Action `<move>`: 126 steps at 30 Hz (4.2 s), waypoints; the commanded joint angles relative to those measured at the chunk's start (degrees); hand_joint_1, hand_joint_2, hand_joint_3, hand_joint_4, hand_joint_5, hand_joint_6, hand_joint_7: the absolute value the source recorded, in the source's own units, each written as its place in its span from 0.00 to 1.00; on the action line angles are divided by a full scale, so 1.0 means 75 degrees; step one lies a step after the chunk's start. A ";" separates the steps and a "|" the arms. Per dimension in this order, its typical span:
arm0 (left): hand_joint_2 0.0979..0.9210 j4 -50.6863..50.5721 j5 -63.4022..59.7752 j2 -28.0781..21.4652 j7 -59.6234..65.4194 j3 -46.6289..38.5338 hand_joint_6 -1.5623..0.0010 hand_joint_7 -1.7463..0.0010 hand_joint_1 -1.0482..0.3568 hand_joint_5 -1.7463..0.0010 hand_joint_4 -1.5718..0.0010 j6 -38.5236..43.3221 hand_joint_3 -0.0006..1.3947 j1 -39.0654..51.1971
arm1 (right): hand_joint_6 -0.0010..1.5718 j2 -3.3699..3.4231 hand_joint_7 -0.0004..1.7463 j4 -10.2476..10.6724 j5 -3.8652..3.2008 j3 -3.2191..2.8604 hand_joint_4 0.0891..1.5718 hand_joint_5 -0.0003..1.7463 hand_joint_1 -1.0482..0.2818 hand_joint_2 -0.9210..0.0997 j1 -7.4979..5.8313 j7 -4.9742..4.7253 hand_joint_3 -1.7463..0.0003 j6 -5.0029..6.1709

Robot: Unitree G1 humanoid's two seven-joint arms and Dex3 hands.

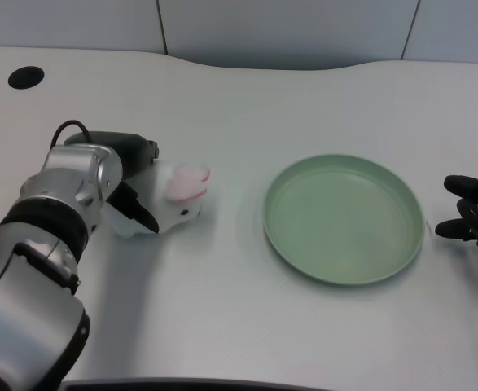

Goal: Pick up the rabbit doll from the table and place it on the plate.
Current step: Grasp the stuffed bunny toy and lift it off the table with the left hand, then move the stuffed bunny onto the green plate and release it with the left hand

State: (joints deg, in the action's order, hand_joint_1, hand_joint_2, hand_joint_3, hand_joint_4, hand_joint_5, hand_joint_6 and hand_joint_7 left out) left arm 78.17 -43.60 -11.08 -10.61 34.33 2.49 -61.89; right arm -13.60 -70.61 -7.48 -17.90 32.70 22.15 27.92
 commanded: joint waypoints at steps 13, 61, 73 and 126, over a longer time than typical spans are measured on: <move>0.81 0.0162 -0.0005 0.0089 0.0314 0.0077 0.92 1.00 0.16 1.00 0.96 -0.0041 0.00 0.0284 | 0.62 -0.0101 0.00 0.0259 -0.0153 -0.0069 0.44 0.48 0.47 0.00 -0.0451 0.0010 0.85 0.0261; 0.97 0.0042 0.1958 0.0732 0.1507 -0.2253 0.67 0.03 0.59 0.05 0.65 -0.0267 0.01 -0.0074 | 0.63 -0.0170 0.01 0.0209 -0.0201 0.0012 0.48 0.44 0.46 0.00 -0.0474 -0.0045 0.85 0.0288; 0.96 -0.0088 0.1947 0.1236 0.1276 -0.2197 0.56 0.00 0.65 0.00 0.53 0.0148 0.01 -0.0736 | 0.62 -0.0034 0.00 0.0158 -0.0224 0.0037 0.49 0.44 0.47 0.00 -0.0395 -0.0028 0.85 0.0283; 0.99 -0.0013 0.0871 0.3175 0.1681 -0.0665 0.48 0.70 0.53 0.27 0.63 -0.0328 0.01 -0.0891 | 0.60 0.0390 0.01 0.0852 0.0194 0.0688 0.43 0.47 0.47 0.00 -0.0711 -0.0920 0.84 0.0394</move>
State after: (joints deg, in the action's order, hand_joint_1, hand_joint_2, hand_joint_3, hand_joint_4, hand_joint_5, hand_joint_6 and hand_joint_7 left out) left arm 77.92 -36.21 12.77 1.02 28.76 0.61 -68.56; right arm -10.49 -64.54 -6.14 -12.95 28.24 15.33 30.04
